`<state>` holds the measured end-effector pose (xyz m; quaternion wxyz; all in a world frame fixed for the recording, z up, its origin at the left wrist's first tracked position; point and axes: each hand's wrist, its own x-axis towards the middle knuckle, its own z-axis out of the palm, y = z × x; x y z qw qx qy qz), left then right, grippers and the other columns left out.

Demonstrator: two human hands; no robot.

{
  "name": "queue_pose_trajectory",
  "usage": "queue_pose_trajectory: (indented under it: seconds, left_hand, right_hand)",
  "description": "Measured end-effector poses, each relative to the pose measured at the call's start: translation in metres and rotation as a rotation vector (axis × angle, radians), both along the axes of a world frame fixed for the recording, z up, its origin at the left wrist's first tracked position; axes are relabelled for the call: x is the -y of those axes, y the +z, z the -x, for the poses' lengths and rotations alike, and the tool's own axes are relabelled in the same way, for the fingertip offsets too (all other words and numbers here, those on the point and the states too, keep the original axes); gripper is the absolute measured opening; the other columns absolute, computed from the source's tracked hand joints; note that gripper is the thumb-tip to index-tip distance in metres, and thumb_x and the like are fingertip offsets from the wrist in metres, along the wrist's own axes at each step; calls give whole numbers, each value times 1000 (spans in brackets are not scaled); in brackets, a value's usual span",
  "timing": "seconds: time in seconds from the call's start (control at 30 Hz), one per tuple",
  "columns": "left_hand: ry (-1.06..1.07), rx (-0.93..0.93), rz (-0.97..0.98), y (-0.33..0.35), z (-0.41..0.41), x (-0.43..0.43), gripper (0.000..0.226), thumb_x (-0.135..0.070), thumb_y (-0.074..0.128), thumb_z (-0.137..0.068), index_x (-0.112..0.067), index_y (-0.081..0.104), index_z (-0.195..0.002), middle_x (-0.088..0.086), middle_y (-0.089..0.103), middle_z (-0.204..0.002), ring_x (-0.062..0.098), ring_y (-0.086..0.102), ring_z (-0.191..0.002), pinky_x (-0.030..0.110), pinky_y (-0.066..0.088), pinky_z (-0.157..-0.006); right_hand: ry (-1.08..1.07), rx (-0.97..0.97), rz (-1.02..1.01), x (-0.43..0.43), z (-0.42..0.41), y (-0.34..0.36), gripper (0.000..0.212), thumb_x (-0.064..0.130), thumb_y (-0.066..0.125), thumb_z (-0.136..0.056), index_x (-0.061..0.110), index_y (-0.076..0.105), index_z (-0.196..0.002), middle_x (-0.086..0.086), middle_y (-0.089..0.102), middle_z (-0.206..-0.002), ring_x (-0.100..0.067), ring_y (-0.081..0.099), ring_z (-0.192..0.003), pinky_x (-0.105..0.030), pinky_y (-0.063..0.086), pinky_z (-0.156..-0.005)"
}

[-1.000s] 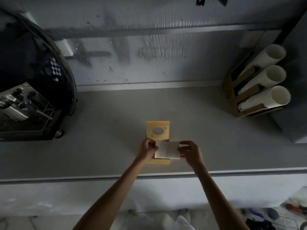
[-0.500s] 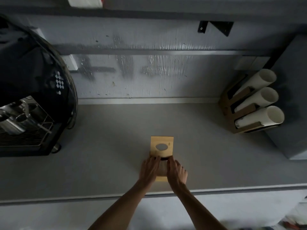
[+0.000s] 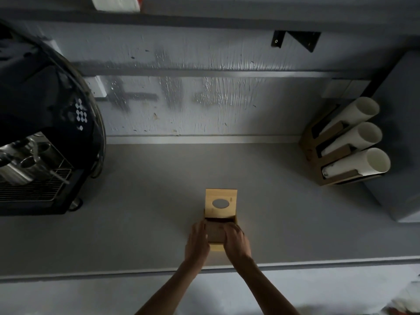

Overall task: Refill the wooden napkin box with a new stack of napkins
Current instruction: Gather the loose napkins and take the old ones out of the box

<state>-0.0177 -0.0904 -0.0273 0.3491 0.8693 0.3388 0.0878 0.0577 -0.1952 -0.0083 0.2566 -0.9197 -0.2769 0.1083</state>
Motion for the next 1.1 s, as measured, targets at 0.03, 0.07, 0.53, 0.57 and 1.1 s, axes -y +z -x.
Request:
queue_pose_trajectory:
  seconds: [0.03,0.07,0.53,0.57,1.1]
  left_hand:
    - [8,17,53,0,-1,-1,45,-13,41,-93,-25,34,-136,0,51,-131,21,54,-116,33,49,-93]
    - [22,42,102,-1,-3,-2,47,-9,43,-90,-23,35,-135,2,55,-127,23,55,-114,35,49,-91]
    - [431,101,901,-6,-6,-11,26,-6,64,-84,-12,59,-109,12,60,-114,29,63,-100,23,58,-54]
    - [436,103,912,-7,-7,-12,24,-5,63,-84,-13,59,-106,13,60,-114,30,62,-102,25,59,-56]
    - [517,84,966,-7,-13,-11,24,-2,64,-83,-18,57,-99,10,56,-113,30,56,-99,47,60,-74]
  right_hand:
    - [38,-12,36,-3,-4,0,19,8,55,-91,18,63,-105,0,68,-106,-18,66,-95,-26,55,-77]
    - [77,-7,80,-7,-9,-2,17,9,55,-90,17,63,-104,-2,68,-108,-20,65,-98,-28,55,-78]
    - [245,-195,430,-48,-30,-14,27,26,63,-84,14,59,-108,-10,64,-120,-32,60,-111,-41,51,-87]
    - [216,-222,429,-51,-32,-13,23,28,61,-84,17,60,-104,-8,65,-118,-30,61,-109,-40,52,-85]
    - [386,-326,607,-59,-41,-18,60,52,42,-92,20,33,-142,-8,37,-148,-39,32,-137,-56,32,-110]
